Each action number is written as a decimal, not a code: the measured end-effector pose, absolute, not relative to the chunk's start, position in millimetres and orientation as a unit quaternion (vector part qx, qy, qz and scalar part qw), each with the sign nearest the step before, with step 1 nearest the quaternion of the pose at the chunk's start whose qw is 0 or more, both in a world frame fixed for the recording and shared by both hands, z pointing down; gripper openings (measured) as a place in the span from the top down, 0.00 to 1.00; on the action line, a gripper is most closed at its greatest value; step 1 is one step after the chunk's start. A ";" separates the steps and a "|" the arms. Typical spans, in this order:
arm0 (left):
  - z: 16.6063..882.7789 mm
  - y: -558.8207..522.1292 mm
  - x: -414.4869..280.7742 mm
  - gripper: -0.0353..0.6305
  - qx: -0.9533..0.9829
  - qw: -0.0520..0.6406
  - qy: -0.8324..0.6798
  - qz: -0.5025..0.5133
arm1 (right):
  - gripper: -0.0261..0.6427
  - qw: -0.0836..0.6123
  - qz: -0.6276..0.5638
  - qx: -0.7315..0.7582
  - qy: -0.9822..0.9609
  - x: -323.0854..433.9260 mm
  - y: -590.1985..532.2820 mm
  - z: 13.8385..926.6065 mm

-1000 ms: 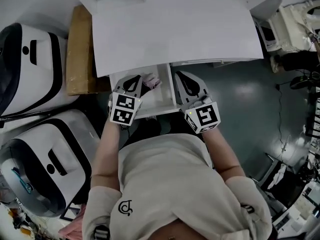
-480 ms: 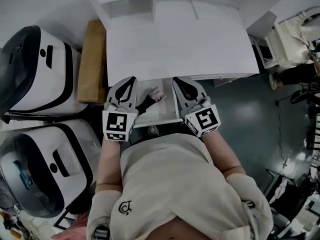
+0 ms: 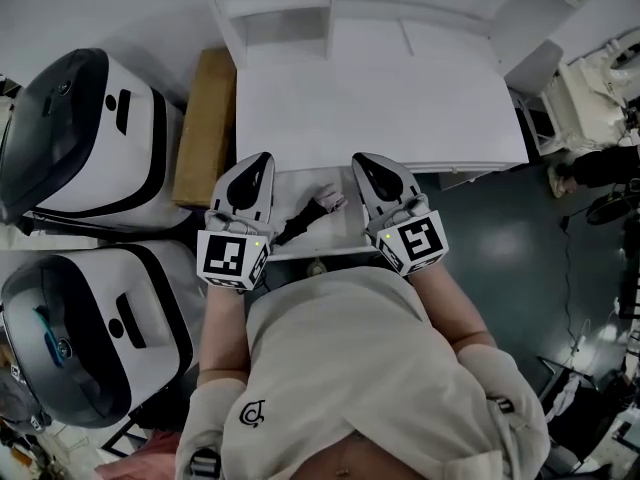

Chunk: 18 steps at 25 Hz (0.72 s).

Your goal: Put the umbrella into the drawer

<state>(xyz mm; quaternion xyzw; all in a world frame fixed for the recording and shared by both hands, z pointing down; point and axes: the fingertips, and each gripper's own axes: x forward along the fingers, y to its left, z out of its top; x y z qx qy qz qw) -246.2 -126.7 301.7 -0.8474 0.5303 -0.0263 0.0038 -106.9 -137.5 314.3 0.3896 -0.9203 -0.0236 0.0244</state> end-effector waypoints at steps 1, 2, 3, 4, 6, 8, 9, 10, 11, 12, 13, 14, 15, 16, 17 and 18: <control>301.0 -125.5 -247.9 0.93 -0.847 0.003 0.531 -0.024 | 0.95 0.023 -0.018 0.389 -0.921 -108.3 -137.1 315.2; 300.3 -124.0 -249.6 0.93 -0.846 0.002 0.532 -0.022 | 0.95 0.023 -0.014 0.389 -0.921 -109.4 -136.6 316.3; 299.7 -122.5 -251.2 0.93 -0.846 0.000 0.533 -0.019 | 0.95 0.022 -0.010 0.388 -0.921 -110.5 -136.0 317.2; 299.2 -121.2 -252.6 0.93 -0.845 -0.002 0.534 -0.017 | 0.95 0.021 -0.007 0.388 -0.921 -111.4 -135.4 317.7; 298.1 -120.0 -254.1 0.93 -0.845 -0.005 0.535 -0.016 | 0.95 0.019 -0.010 0.387 -0.922 -113.6 -134.3 316.0; 296.4 -119.1 -254.7 0.93 -0.843 -0.005 0.537 -0.015 | 0.95 0.019 -0.015 0.385 -0.923 -116.1 -132.4 314.1; 295.6 -118.3 -255.3 0.93 -0.843 -0.005 0.538 -0.014 | 0.95 0.019 -0.016 0.385 -0.923 -117.7 -131.2 314.0; 295.1 -117.3 -256.2 0.93 -0.842 -0.006 0.540 -0.012 | 0.95 0.020 -0.016 0.385 -0.923 -119.4 -129.9 314.1; 295.2 -116.3 -257.2 0.93 -0.841 -0.008 0.541 -0.011 | 0.95 0.020 -0.016 0.384 -0.923 -121.4 -128.6 314.0; 295.8 -115.3 -258.3 0.93 -0.840 -0.010 0.542 -0.011 | 0.95 0.022 -0.018 0.383 -0.923 -123.4 -127.3 313.5; 296.8 -114.3 -259.2 0.93 -0.839 -0.012 0.543 -0.011 | 0.95 0.023 -0.020 0.381 -0.924 -125.0 -126.3 313.2; 297.9 -113.5 -259.9 0.93 -0.839 -0.014 0.545 -0.011 | 0.95 0.024 -0.020 0.381 -0.924 -125.9 -125.7 313.5; 299.2 -112.8 -260.5 0.93 -0.838 -0.016 0.545 -0.012 | 0.95 0.024 -0.019 0.381 -0.924 -126.6 -125.5 314.2; 300.6 -112.1 -261.2 0.93 -0.838 -0.017 0.546 -0.013 | 0.95 0.025 -0.018 0.381 -0.924 -127.4 -125.2 315.1; 301.8 -111.2 -262.2 0.93 -0.837 -0.018 0.546 -0.015 | 0.95 0.025 -0.017 0.381 -0.924 -128.6 -124.7 315.8; 302.6 -110.4 -263.7 0.93 -0.837 -0.019 0.547 -0.015 | 0.95 0.025 -0.018 0.381 -0.924 -130.1 -124.0 315.8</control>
